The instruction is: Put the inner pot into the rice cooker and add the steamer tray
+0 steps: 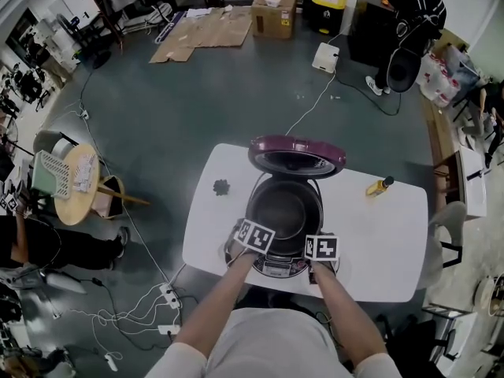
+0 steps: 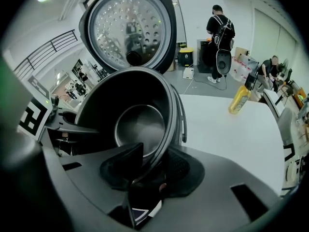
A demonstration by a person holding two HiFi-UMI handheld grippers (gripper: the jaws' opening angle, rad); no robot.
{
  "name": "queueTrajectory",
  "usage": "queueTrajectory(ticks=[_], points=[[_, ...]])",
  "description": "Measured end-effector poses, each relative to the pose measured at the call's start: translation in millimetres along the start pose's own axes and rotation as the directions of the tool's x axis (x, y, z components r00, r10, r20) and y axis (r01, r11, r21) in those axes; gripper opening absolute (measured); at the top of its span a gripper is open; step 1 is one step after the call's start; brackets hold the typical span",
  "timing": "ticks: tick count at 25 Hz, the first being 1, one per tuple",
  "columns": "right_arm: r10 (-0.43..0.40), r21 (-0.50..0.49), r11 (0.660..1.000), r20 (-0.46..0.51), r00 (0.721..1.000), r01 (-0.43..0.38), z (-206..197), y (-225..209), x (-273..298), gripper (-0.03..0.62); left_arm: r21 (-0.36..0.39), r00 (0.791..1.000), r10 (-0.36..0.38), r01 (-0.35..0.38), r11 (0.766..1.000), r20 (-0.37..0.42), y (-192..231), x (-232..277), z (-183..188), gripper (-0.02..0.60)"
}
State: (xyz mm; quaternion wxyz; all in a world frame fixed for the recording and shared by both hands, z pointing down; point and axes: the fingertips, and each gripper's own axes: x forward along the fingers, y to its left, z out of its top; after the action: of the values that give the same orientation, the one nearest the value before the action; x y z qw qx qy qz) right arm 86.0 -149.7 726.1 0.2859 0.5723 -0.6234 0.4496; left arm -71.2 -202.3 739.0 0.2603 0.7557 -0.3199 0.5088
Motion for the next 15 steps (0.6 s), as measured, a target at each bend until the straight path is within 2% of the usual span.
queueTrajectory(ticks=[5, 9, 15], points=[[0.011, 0.021, 1.0, 0.017, 1.0, -0.011, 4.7, -0.6, 0.5, 0.132, -0.015, 1.0, -0.006, 0.006, 1.0, -0.009, 0.5, -1.7, -3.3, 0.244], [0.025, 0.04, 0.999, 0.021, 0.999, -0.026, 8.7, -2.8, 3.8, 0.13, -0.019, 1.0, -0.015, 0.015, 1.0, 0.014, 0.7, -2.4, -6.5, 0.252], [0.024, 0.032, 0.999, 0.004, 1.0, -0.024, 8.6, -2.0, 4.2, 0.133, 0.008, 1.0, 0.011, -0.011, 1.0, 0.014, 1.9, -1.8, -7.8, 0.267]])
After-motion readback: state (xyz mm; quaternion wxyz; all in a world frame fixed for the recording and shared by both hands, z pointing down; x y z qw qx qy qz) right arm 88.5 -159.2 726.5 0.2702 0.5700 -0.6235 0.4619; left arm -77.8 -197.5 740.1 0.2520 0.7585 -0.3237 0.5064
